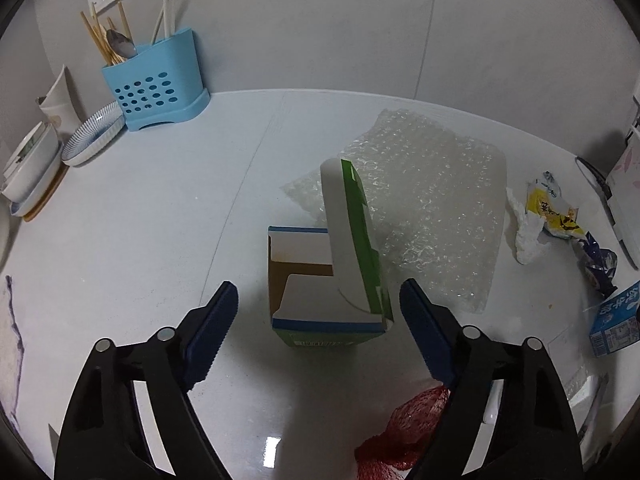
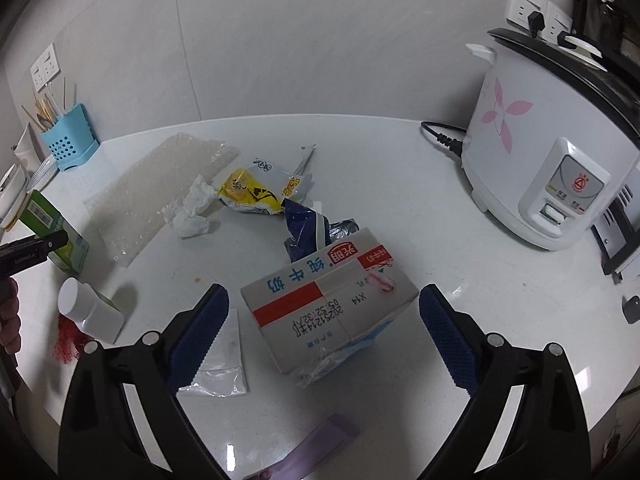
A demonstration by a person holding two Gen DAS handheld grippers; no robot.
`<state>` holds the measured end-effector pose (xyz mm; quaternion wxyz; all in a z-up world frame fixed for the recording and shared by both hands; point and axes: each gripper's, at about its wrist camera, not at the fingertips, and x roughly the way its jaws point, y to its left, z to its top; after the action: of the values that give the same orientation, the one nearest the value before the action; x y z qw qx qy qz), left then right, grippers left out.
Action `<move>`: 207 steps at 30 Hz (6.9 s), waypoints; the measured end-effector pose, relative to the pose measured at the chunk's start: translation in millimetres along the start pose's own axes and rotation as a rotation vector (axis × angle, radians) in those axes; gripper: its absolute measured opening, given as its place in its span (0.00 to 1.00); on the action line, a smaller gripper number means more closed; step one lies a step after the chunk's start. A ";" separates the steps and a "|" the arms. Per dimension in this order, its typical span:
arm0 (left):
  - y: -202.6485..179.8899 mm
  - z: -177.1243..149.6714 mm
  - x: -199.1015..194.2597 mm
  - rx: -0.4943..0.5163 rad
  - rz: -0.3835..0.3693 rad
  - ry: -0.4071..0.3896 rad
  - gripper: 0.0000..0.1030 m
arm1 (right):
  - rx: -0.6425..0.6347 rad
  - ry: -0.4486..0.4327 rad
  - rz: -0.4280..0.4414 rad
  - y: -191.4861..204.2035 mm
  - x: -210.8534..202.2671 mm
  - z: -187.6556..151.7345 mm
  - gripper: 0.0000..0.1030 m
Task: Collect trash
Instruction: 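Grasp the green juice carton with the left tool while the right tool grasps the milk carton, then carry both cartons down over the green wastebasket with both tools, then open the left tool over the basket while the right tool releases the milk carton, then raise both tools back toward the counter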
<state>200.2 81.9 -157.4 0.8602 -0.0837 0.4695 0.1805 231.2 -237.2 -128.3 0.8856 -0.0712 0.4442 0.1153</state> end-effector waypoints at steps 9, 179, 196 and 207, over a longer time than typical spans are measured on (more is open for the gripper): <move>10.7 2.8 -0.3 -0.027 0.012 0.022 0.44 | -0.008 -0.011 -0.032 6.5 8.1 -1.1 0.70; 66.5 -364.5 -5.6 0.079 -0.242 0.170 0.94 | -0.093 0.304 0.241 153.1 -8.4 -328.4 0.82; 57.4 -252.1 -143.9 0.065 -0.192 -0.010 0.94 | 0.073 0.165 0.174 94.2 -132.0 -223.8 0.82; 56.7 -194.6 -182.3 0.037 -0.151 -0.089 0.94 | 0.116 0.014 0.131 67.7 -172.1 -159.9 0.82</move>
<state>-63.2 30.7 -109.3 0.8927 -0.0950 0.4266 0.1099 -9.7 -232.8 -86.8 0.8756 0.0084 0.4602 0.1464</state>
